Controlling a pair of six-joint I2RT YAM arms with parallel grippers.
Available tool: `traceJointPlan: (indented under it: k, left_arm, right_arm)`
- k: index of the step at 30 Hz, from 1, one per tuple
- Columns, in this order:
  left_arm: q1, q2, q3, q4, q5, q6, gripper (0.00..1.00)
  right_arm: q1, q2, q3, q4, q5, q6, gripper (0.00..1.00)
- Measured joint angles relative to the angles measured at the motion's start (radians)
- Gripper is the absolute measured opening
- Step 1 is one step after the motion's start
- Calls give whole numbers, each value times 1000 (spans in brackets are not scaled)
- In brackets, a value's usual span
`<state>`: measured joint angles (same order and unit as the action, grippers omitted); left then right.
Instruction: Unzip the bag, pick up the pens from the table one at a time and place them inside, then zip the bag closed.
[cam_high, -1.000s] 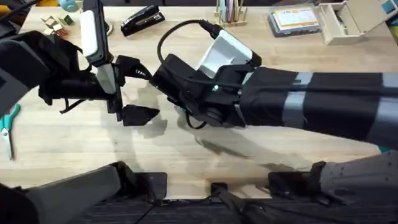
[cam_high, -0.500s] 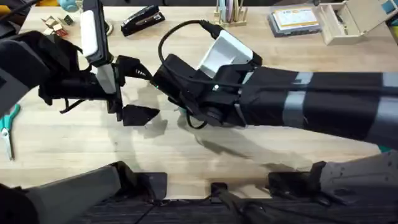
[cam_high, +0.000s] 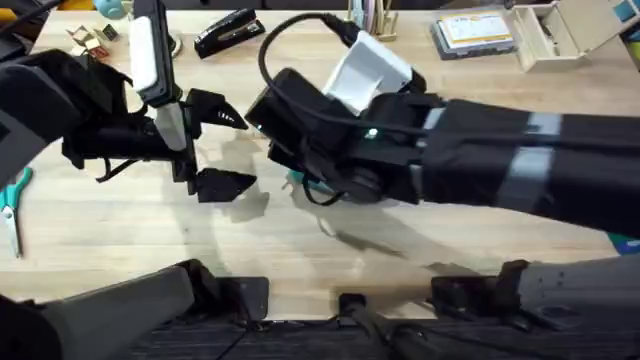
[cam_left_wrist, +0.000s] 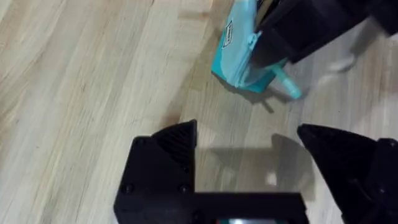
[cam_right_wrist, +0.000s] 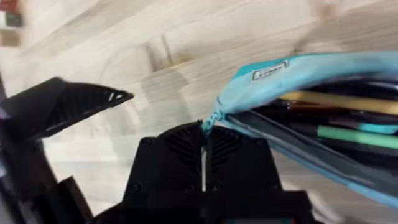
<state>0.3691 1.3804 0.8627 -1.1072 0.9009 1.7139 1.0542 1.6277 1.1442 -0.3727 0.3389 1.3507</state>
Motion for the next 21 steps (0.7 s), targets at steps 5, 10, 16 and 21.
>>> traceJointPlan:
  k: [5,10,16,21]
  left_arm:
    - [0,0,0,7,0,0,993]
    - [0,0,0,10,0,0,993]
    - [0,0,0,-7,4,0,993]
    - [-3,0,0,-12,49,0,993]
  right_arm:
    - [0,-42,0,-8,-7,-83,31]
    - [-2,-79,0,-14,-38,-173,32]
    - [-2,-116,0,-30,-52,-225,31]
    - [-2,-119,0,-29,-55,-237,31]
